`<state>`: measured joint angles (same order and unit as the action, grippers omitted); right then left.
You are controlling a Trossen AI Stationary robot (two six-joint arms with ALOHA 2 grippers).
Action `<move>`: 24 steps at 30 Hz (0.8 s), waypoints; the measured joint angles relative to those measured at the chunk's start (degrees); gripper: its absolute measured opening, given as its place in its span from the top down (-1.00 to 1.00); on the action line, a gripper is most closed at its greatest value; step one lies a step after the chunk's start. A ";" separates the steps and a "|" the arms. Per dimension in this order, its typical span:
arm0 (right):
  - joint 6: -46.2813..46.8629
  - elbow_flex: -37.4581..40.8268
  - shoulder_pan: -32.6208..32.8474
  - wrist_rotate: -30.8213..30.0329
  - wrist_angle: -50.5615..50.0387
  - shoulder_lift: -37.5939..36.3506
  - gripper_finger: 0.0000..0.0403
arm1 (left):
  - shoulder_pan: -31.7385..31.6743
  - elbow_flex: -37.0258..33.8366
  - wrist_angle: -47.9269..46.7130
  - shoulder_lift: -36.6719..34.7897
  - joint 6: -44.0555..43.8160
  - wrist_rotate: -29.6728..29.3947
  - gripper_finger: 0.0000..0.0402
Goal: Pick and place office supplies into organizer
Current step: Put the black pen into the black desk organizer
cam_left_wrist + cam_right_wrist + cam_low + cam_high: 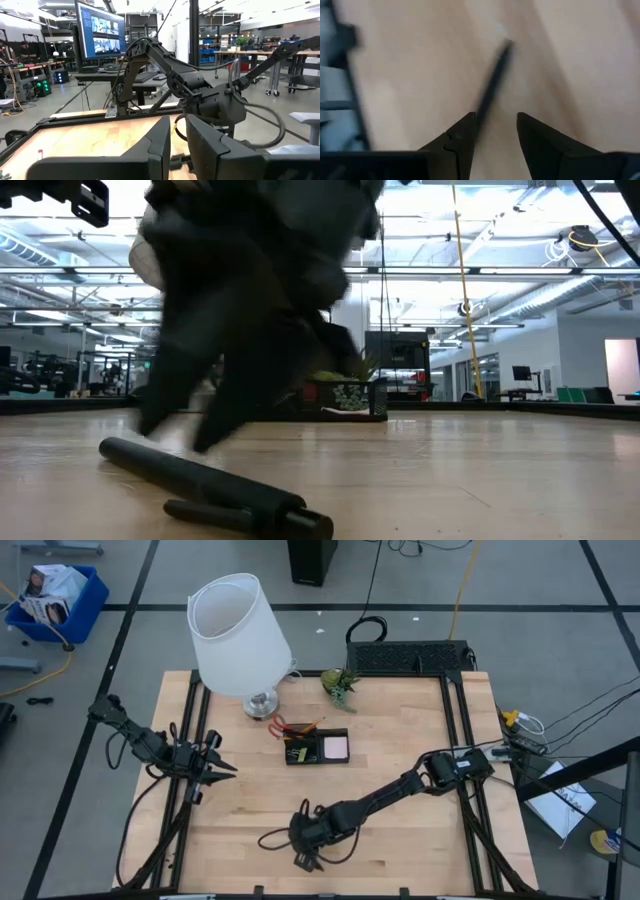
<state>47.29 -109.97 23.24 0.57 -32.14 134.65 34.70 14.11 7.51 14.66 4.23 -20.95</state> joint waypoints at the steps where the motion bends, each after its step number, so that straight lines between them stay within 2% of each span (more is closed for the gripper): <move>1: -0.08 0.02 0.04 0.88 1.96 0.07 0.31 | 0.00 0.00 0.00 0.00 0.00 0.00 0.67; 5: -1.49 0.00 0.81 3.66 8.58 -0.14 0.31 | 0.00 0.00 -0.02 0.02 0.00 0.00 0.67; 12: 2.47 0.09 1.30 -0.74 -0.47 0.06 0.31 | 0.00 0.00 0.00 0.02 0.00 0.00 0.67; 21: 2.41 -0.02 1.31 -0.12 2.79 1.68 0.32 | -0.01 0.00 0.00 0.02 0.00 0.00 0.67; 24: 1.61 -0.02 1.17 3.12 4.22 1.82 0.34 | 0.00 0.00 0.00 0.02 0.00 0.00 0.67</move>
<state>48.90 -110.00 24.42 3.68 -27.92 136.46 34.70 14.11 7.51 14.68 4.23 -20.95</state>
